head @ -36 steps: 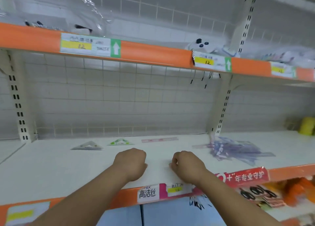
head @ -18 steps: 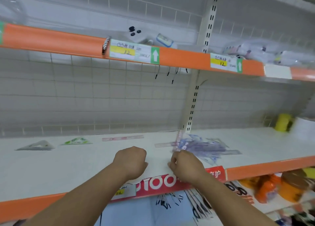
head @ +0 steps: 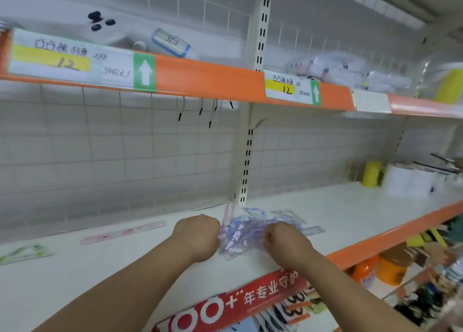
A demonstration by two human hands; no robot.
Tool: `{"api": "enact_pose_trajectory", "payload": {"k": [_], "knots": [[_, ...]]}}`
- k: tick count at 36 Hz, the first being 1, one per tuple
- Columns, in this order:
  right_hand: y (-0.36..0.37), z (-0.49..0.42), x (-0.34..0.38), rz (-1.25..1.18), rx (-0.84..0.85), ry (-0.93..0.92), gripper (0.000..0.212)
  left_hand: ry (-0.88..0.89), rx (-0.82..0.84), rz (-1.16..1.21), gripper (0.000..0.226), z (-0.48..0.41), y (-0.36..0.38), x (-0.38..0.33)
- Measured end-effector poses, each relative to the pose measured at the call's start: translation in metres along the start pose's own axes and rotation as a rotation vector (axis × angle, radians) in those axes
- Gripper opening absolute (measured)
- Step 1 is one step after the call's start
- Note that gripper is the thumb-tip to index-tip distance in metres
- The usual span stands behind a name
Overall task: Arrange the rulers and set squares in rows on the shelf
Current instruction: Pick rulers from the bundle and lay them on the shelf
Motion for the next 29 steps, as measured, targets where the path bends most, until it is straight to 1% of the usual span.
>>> {"api": "enact_pose_trajectory", "payload": {"k": [3, 6, 12, 15, 17, 18, 20, 24, 25, 26, 28, 29], "knots": [[0.008, -0.009, -0.009, -0.002, -0.005, 0.012, 0.018, 0.014, 0.025, -0.005, 0.022, -0.013, 0.01, -0.001], [0.019, -0.015, -0.019, 0.001, 0.001, -0.02, 0.019, 0.02, 0.054, -0.013, 0.024, -0.023, 0.02, -0.006], [0.032, -0.037, -0.045, 0.03, 0.003, -0.041, 0.025, 0.0, 0.098, -0.049, 0.041, -0.041, 0.033, -0.021], [0.038, -0.052, -0.057, 0.067, 0.026, -0.066, 0.024, -0.033, 0.124, -0.075, 0.035, -0.047, 0.039, -0.024], [0.043, -0.063, -0.065, 0.088, 0.061, -0.096, 0.017, -0.056, 0.157, -0.091, 0.031, -0.051, 0.044, -0.022], [0.045, -0.068, -0.069, 0.096, 0.085, -0.101, 0.013, -0.076, 0.175, -0.099, 0.03, -0.052, 0.046, -0.021], [0.048, -0.078, -0.074, 0.091, 0.123, -0.103, 0.016, -0.135, 0.186, -0.104, 0.03, -0.055, 0.05, -0.018], [0.052, -0.091, -0.082, 0.053, 0.194, -0.146, 0.04, -0.283, 0.15, -0.063, 0.03, -0.058, 0.062, -0.012], [0.054, -0.093, -0.083, 0.053, 0.227, -0.17, 0.042, -0.31, 0.144, -0.052, 0.03, -0.058, 0.065, -0.012], [0.056, -0.095, -0.085, 0.037, 0.254, -0.196, 0.039, -0.336, 0.142, -0.043, 0.029, -0.058, 0.067, -0.012], [0.063, -0.097, -0.089, -0.015, 0.279, -0.213, 0.023, -0.381, 0.139, -0.026, 0.031, -0.057, 0.071, -0.017], [0.064, -0.097, -0.091, -0.034, 0.279, -0.222, 0.027, -0.403, 0.139, -0.015, 0.033, -0.058, 0.074, -0.02]]}}
Point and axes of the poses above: each hand's wrist, its own z-axis away from the middle knuckle, its own y-axis out of the palm, x = y × z, the point moved 1 cm from there along -z, towards the middle knuckle, and after that the axes turned 15 degrees about -x, right-handed, at the moved point
